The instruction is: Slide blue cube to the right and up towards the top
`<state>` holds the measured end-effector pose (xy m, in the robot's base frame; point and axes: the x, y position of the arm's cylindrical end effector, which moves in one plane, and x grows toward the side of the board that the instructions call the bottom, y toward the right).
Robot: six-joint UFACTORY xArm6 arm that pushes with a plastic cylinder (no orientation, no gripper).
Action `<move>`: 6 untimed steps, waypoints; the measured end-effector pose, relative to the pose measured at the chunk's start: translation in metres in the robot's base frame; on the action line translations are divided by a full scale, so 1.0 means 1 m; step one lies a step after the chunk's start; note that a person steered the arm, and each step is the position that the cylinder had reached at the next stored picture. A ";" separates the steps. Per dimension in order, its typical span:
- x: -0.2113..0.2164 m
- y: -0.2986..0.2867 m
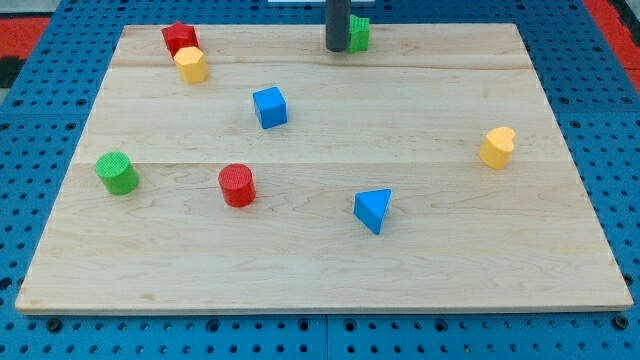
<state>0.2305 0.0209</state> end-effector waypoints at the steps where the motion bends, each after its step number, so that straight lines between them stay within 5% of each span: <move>1: -0.001 -0.001; 3: 0.061 -0.018; 6: 0.069 -0.116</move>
<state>0.2997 -0.0955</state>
